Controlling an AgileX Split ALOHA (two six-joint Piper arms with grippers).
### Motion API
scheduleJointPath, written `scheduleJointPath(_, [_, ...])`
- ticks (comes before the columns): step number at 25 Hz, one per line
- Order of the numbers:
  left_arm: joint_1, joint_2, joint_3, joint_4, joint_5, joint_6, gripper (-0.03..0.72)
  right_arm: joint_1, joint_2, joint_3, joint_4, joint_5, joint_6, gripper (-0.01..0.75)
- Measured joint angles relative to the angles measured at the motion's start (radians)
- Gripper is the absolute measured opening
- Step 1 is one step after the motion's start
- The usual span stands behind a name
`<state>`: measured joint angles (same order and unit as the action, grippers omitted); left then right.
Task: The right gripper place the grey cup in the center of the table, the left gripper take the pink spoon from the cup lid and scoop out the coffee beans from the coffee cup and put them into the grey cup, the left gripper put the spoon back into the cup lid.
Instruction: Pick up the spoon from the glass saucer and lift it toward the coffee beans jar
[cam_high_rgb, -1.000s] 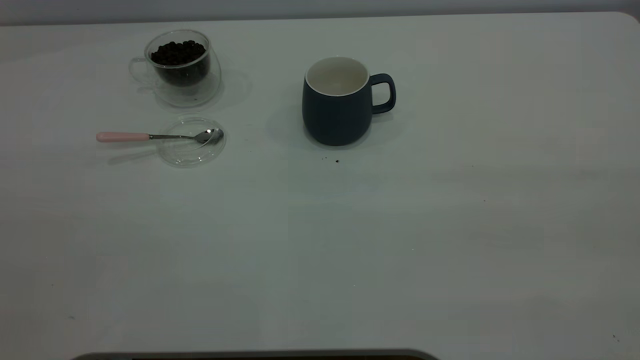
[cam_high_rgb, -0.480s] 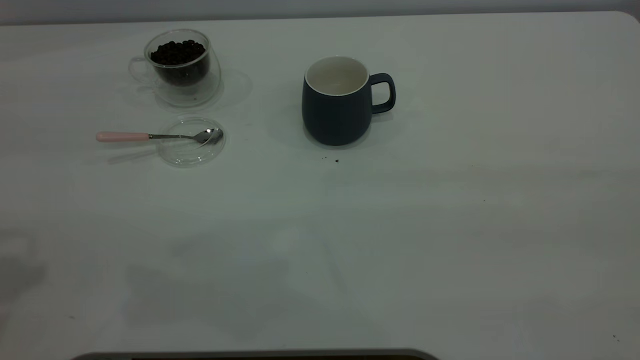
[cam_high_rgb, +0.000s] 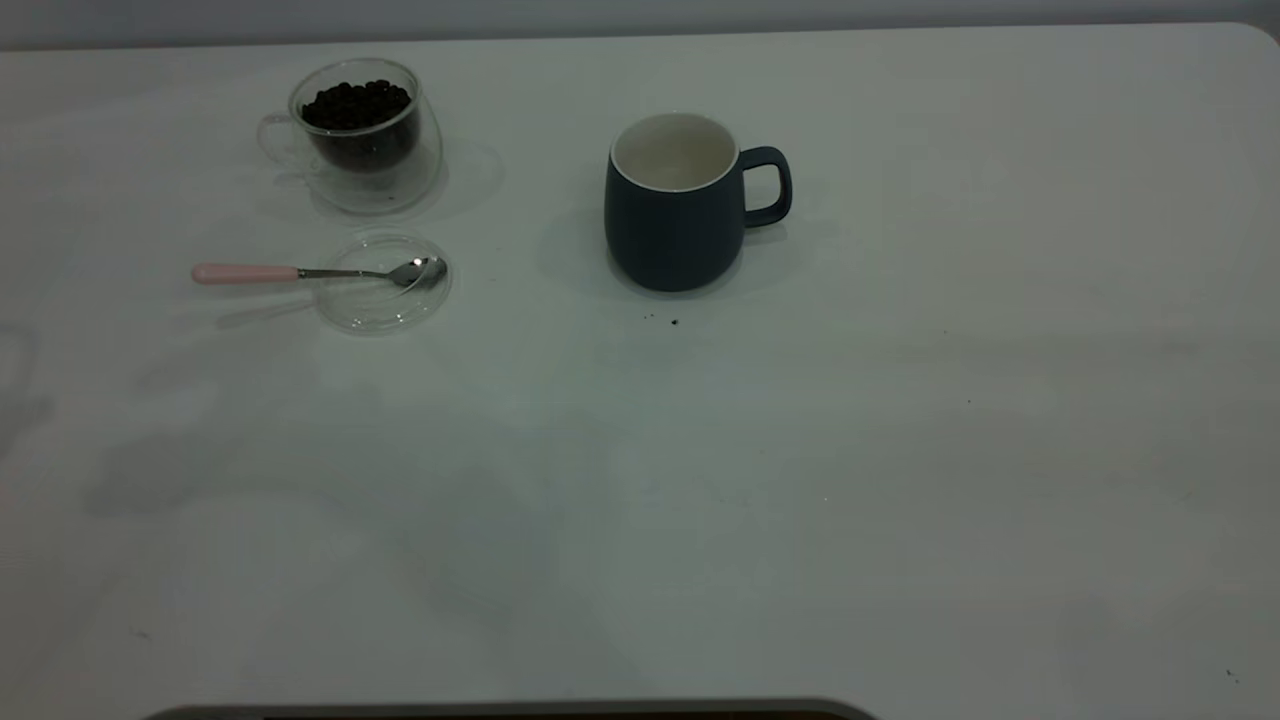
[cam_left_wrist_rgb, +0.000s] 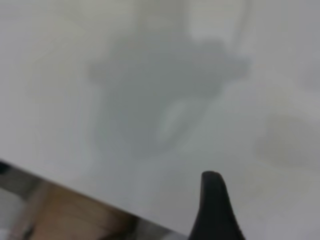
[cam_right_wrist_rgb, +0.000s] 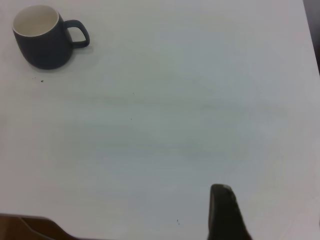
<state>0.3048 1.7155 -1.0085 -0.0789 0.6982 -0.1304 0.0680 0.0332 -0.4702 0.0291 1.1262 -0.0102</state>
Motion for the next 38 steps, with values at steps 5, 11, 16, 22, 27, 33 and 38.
scheduleJointPath(5, [0.071,0.149,-0.059,-0.316,0.000,0.404,0.587,0.000,0.000,0.000,0.000,0.000,0.000,0.482])
scheduleJointPath(11, [0.107,0.335,-0.107,-0.633,0.002,0.835,0.587,0.000,0.000,0.000,0.000,0.000,0.000,0.482])
scheduleJointPath(16, [0.109,0.520,-0.213,-0.810,0.042,1.019,0.587,0.000,0.000,0.000,0.000,0.000,0.000,0.482])
scheduleJointPath(22, [0.109,0.684,-0.328,-0.933,0.122,1.134,0.587,0.000,0.000,0.000,0.000,0.000,0.000,0.482])
scheduleJointPath(27, [0.109,0.697,-0.334,-0.950,0.124,1.200,0.591,0.000,0.000,0.000,0.000,0.000,0.000,0.482])
scheduleJointPath(33, [0.107,0.697,-0.334,-0.952,0.125,1.207,0.626,0.000,0.000,0.000,0.000,0.000,0.000,0.482])
scheduleJointPath(38, [0.067,0.697,-0.334,-0.980,0.125,1.245,0.620,0.000,0.000,0.000,0.000,0.000,0.000,0.482])
